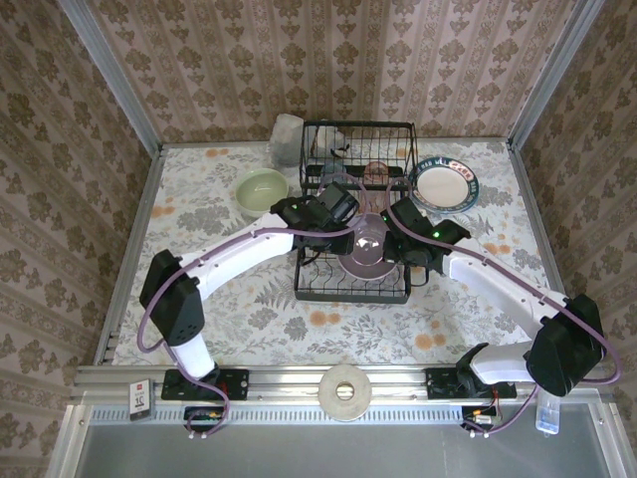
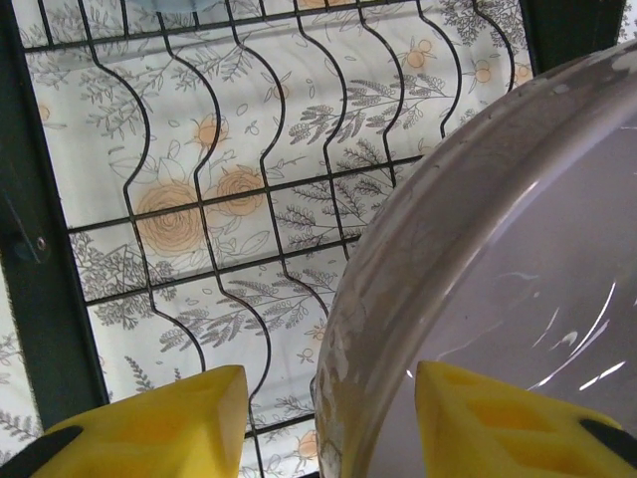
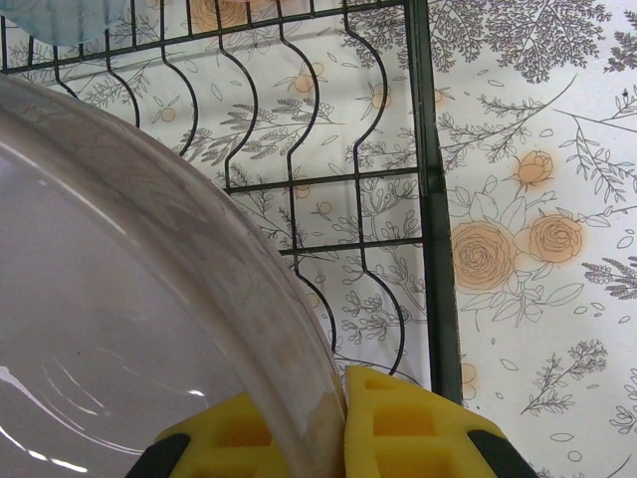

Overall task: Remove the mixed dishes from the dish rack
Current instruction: Place the bowl in the bowl.

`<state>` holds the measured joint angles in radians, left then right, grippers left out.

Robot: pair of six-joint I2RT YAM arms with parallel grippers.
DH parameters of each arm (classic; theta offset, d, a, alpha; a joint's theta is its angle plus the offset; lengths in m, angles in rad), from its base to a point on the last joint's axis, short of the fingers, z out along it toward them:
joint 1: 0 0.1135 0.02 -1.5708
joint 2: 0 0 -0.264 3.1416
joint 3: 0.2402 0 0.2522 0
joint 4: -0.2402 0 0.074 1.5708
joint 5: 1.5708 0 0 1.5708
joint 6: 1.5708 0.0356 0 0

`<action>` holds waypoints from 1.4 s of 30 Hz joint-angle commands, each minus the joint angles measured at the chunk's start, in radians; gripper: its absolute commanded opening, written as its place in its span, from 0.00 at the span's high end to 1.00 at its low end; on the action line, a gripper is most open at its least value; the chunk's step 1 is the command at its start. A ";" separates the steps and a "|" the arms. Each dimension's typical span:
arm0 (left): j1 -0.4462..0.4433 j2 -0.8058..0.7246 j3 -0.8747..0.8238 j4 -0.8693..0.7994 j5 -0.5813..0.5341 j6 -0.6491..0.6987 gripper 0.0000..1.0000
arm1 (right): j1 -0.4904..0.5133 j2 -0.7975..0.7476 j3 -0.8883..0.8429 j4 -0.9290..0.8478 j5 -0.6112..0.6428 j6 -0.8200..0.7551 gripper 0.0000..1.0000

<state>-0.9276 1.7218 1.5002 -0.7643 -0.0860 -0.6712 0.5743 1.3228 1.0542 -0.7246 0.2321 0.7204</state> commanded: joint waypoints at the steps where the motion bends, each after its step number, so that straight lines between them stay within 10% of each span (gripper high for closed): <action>1: 0.004 0.004 0.007 -0.009 -0.018 -0.037 0.58 | 0.007 -0.008 0.018 0.088 -0.006 0.039 1.00; 14: 0.007 0.008 -0.015 0.006 -0.022 -0.071 0.99 | 0.007 -0.002 0.024 0.106 -0.030 0.038 1.00; 20: 0.003 -0.046 -0.020 0.036 0.046 -0.046 1.00 | 0.007 -0.045 0.000 0.134 -0.051 0.017 0.99; 35: 0.065 -0.269 -0.080 0.009 -0.007 -0.084 1.00 | 0.009 -0.257 -0.036 0.138 -0.123 -0.056 0.00; 42: 0.178 -0.439 -0.104 -0.111 -0.022 -0.057 1.00 | 0.013 -0.387 -0.114 0.223 -0.090 -0.120 0.00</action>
<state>-0.8211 1.3952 1.3899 -0.8398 -0.0799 -0.7071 0.5945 0.9951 0.9821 -0.5251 0.0982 0.6468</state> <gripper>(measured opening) 0.089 0.999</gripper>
